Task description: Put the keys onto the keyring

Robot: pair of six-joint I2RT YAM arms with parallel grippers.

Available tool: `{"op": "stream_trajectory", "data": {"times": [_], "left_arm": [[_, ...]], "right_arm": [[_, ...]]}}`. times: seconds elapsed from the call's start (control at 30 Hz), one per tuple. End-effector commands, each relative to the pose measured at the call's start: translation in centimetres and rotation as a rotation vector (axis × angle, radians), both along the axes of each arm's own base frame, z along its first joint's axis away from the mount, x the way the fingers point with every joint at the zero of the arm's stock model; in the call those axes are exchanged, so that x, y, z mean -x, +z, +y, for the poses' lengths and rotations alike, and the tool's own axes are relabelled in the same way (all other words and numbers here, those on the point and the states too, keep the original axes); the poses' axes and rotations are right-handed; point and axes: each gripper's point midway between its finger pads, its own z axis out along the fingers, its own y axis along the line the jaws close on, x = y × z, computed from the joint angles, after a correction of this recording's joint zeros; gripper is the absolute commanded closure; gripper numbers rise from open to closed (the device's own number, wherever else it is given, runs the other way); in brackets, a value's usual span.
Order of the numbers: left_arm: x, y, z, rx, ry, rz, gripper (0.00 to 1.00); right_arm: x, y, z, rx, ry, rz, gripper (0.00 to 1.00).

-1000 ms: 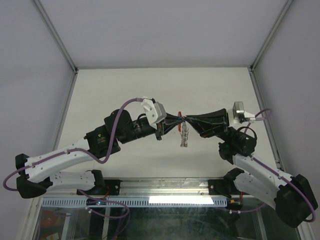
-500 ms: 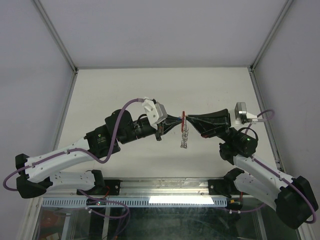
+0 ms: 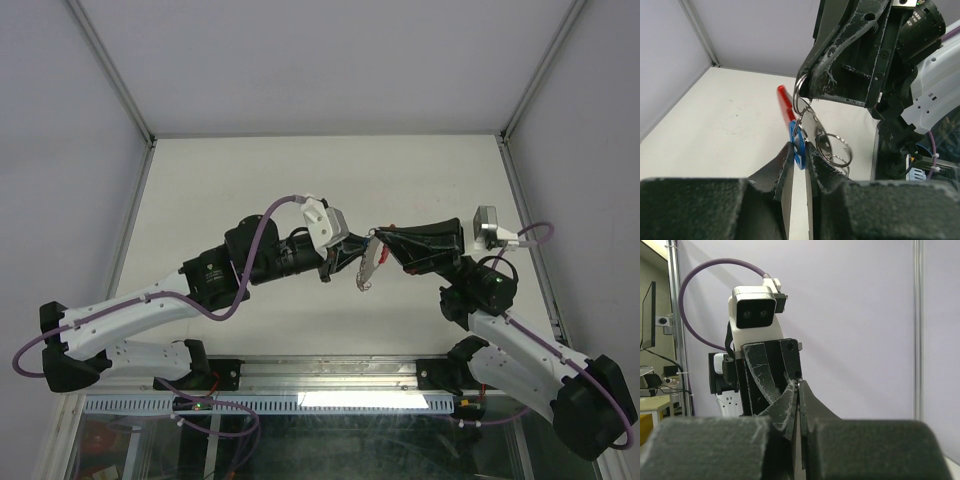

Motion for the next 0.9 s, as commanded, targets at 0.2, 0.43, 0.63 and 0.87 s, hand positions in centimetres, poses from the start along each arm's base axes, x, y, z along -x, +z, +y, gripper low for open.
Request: {"op": "stream_trajectory", "data": {"times": [0.2, 0.43, 0.63, 0.87], "left_arm": [[1.0, 3.2, 1.6, 0.075, -0.004, -0.044, 0.8], [1.0, 4.3, 2.3, 0.107, 0.008, -0.058, 0.6], [1.5, 5.3, 2.0, 0.141, -0.026, -0.073, 0.62], [1.8, 6.4, 2.2, 0.179, -0.033, -0.08, 0.68]], "right_arm": [[1.1, 2.9, -1.6, -0.081, -0.062, -0.085, 1.0], [1.3, 2.6, -1.3, -0.057, -0.051, -0.096, 1.0], [1.4, 2.5, -1.2, -0.049, -0.047, -0.099, 1.0], [1.8, 2.3, -0.9, -0.021, -0.031, -0.114, 1.0]]}}
